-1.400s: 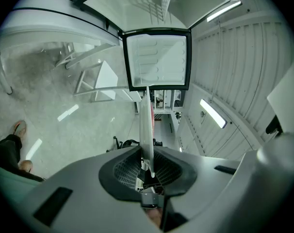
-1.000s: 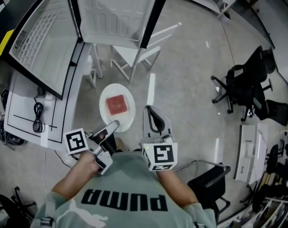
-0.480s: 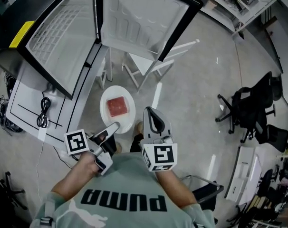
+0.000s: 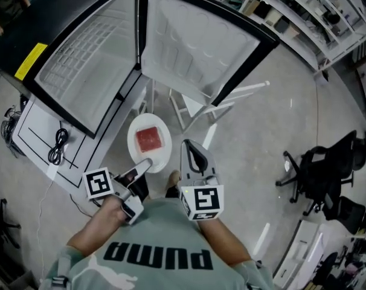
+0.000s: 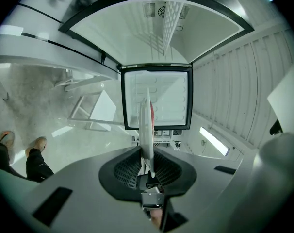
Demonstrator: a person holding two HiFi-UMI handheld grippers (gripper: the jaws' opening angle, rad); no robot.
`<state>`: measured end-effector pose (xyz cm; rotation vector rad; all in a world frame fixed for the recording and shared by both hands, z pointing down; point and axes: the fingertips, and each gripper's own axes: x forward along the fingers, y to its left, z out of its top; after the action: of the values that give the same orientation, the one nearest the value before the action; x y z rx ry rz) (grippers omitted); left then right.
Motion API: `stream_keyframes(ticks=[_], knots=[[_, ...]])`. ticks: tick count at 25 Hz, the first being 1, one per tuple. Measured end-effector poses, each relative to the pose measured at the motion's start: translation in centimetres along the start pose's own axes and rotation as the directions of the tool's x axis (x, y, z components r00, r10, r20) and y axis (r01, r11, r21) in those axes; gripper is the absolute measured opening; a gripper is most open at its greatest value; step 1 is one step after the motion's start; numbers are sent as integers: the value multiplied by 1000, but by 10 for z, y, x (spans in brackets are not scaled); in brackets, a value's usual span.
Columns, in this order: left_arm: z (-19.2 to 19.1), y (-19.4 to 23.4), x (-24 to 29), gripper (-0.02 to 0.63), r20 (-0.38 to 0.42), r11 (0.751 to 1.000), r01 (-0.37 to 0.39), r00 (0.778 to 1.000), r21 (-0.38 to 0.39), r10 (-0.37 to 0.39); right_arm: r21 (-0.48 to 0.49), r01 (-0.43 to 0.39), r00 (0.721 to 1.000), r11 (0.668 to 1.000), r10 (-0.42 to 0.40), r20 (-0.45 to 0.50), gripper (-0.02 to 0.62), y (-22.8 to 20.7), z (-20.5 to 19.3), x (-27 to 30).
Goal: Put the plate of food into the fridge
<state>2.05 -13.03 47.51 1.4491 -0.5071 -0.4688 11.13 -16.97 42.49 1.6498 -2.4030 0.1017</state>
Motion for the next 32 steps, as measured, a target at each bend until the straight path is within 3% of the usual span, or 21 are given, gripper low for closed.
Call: stream_keyframes(ticks=[15, 23, 32], knots=[[14, -8, 73, 60, 224, 1000, -9, 975, 4, 8, -2, -203, 978, 979, 203, 44, 5, -65, 9, 42], [21, 3, 90, 60, 346, 1000, -20, 938, 2, 18, 4, -304, 952, 953, 304, 32, 5, -84, -11, 60], [62, 8, 73, 60, 450, 999, -39, 892, -27, 47, 5, -393, 920, 920, 393, 6, 5, -60, -9, 94]])
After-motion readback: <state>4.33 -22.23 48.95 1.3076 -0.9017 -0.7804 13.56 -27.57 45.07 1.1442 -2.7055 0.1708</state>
